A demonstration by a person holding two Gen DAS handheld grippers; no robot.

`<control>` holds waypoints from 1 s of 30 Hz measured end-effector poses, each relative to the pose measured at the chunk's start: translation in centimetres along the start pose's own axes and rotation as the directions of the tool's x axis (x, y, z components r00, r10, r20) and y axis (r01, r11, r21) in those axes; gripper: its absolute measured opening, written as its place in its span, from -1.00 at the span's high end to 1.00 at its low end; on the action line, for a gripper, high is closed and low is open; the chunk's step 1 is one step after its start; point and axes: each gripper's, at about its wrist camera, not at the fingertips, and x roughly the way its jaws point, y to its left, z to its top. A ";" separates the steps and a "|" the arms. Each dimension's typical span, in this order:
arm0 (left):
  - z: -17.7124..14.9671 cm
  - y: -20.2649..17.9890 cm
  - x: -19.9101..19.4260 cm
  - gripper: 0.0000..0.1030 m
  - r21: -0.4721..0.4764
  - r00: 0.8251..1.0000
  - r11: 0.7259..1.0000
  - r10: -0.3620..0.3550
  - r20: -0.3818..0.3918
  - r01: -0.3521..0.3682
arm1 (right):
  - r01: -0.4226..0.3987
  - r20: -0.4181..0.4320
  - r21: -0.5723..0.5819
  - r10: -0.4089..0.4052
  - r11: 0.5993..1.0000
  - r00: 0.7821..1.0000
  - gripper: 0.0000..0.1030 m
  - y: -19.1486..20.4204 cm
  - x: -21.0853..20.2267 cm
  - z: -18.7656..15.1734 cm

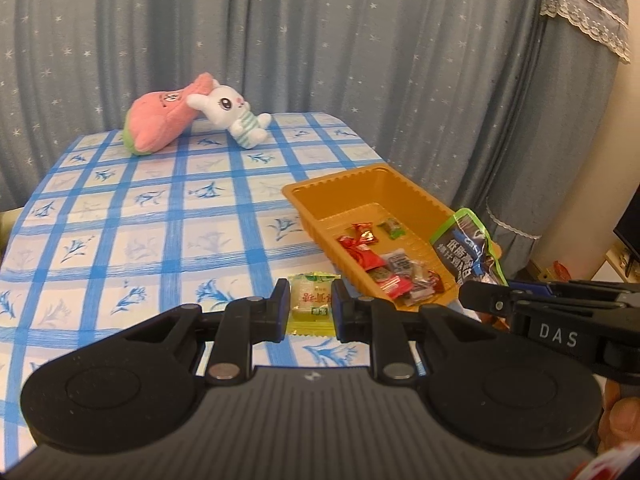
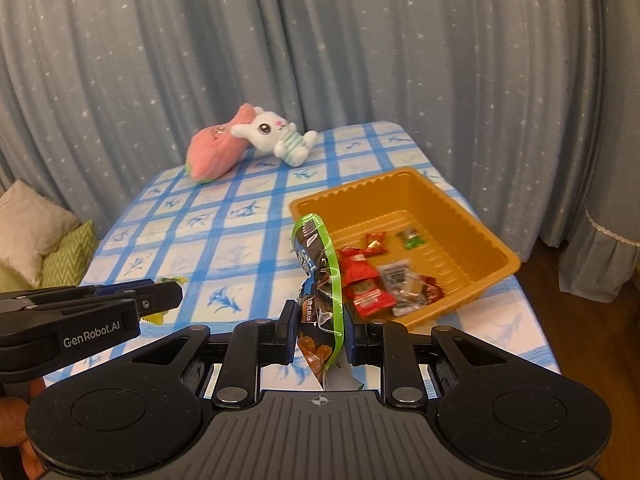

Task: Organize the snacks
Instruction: 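Carry the yellow candy and green packet over the orange tray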

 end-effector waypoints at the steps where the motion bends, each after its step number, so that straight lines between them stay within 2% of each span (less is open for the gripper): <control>1: 0.1 -0.3 0.2 0.63 0.004 1.000 1.000 -0.005 -0.001 0.005 | 0.005 0.001 0.004 -0.005 1.000 1.000 0.55 -0.3 -0.1 0.0; 30: 3.1 -6.1 7.5 0.63 0.082 0.994 0.991 -0.104 -0.031 0.106 | 0.119 -0.005 0.069 -0.119 0.990 0.993 0.55 -7.6 1.7 2.0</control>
